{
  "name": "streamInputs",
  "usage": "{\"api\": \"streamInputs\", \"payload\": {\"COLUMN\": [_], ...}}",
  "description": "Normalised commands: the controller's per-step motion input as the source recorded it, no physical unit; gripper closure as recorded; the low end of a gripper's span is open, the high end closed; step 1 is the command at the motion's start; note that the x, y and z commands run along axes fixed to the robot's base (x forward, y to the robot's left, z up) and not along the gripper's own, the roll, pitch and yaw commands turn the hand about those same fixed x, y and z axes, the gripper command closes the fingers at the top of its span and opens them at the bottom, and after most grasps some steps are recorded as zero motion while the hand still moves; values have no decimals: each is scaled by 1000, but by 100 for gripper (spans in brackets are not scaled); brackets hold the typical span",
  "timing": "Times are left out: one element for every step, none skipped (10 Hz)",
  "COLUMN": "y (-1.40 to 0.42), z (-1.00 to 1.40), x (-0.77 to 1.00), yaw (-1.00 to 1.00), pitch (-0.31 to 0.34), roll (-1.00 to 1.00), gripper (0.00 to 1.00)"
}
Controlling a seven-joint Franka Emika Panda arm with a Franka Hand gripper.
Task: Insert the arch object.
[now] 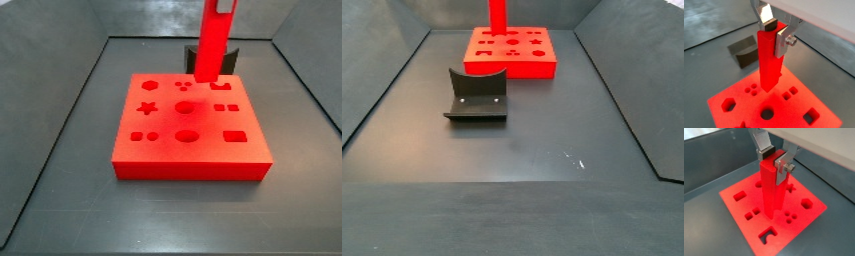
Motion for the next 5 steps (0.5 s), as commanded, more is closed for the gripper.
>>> {"api": "streamInputs", "payload": {"y": [197,26,0,229,386], "z": [17,0,-20,-26,0], "x": [14,0,0,271,389], "yaw": [-554,0,20,0,-229], "pitch": [44,0,0,0,-34], "roll": [-183,-14,0,-223,-434], "gripper": [100,100,100,100,100]}}
